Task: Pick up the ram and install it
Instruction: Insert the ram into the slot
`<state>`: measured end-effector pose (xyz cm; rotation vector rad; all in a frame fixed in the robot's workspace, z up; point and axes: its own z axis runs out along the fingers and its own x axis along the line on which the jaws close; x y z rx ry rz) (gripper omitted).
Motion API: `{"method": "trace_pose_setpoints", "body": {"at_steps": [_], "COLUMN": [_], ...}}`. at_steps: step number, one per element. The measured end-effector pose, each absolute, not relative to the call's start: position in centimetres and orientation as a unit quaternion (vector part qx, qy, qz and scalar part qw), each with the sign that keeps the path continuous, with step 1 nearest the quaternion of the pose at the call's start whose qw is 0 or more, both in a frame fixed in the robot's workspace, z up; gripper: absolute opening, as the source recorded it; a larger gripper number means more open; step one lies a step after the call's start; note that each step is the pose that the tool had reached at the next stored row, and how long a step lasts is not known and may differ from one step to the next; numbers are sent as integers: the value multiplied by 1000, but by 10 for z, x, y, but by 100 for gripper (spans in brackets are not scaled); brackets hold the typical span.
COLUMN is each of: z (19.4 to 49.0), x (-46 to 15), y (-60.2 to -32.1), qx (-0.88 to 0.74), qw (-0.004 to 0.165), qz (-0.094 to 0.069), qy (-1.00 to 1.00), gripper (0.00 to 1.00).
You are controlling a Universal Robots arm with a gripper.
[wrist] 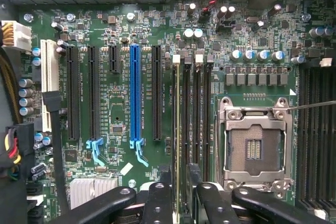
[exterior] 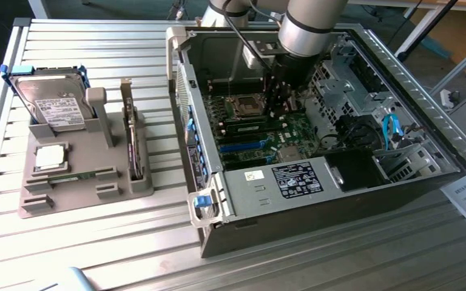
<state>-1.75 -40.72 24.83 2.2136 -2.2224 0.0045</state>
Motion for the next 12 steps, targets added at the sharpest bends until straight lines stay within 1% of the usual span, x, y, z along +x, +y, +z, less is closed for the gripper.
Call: {"method": "trace_pose_setpoints", "body": {"at_steps": [12], "z": [272], "x": [-18], "y": [-407], "qx": [706], "qw": [2], "qz": [1], "qy": [-708], "gripper": [25]}}
